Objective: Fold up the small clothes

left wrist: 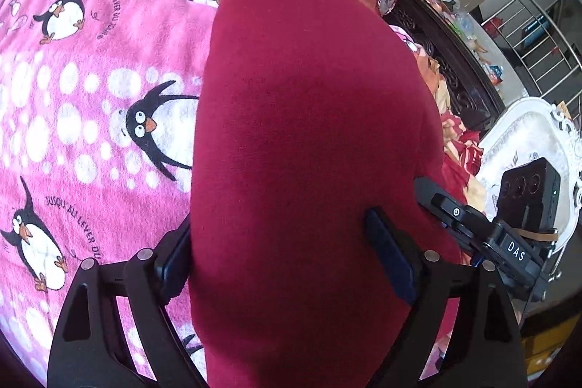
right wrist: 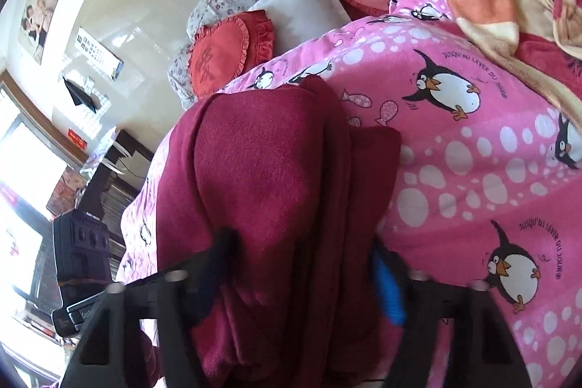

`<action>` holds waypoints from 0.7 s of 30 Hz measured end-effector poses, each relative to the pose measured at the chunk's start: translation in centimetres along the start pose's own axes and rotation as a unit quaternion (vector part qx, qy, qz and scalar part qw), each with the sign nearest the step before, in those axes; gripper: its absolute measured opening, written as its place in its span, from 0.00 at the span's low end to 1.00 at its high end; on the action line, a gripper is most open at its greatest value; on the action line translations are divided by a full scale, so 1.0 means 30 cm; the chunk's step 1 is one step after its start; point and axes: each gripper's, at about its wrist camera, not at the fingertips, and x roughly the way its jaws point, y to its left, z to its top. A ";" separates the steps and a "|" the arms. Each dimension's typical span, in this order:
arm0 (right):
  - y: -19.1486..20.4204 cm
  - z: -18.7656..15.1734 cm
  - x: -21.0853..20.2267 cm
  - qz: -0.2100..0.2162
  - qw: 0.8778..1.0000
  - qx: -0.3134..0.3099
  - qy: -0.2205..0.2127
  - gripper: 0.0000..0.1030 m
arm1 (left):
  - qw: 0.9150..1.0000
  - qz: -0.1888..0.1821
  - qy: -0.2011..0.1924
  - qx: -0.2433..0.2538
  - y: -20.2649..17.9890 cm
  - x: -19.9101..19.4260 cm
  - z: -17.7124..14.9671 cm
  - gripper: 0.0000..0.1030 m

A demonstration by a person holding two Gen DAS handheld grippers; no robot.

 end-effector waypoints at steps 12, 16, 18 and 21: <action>0.212 -0.116 -0.131 0.059 0.997 -0.023 0.031 0.37 | 1.000 0.022 0.011 0.004 0.008 -0.364 -0.133 0.63; 0.252 -0.231 -0.096 0.060 0.996 -0.025 0.062 0.39 | 0.998 0.059 0.017 -0.010 0.060 -0.409 -0.272 0.63; 0.232 -0.282 -0.041 0.033 0.995 -0.008 0.095 0.40 | 0.995 0.088 0.045 -0.010 0.093 -0.367 -0.342 0.63; 0.239 -0.305 -0.057 -0.003 0.995 -0.029 0.095 0.40 | 0.995 0.103 0.013 -0.013 0.105 -0.385 -0.389 0.66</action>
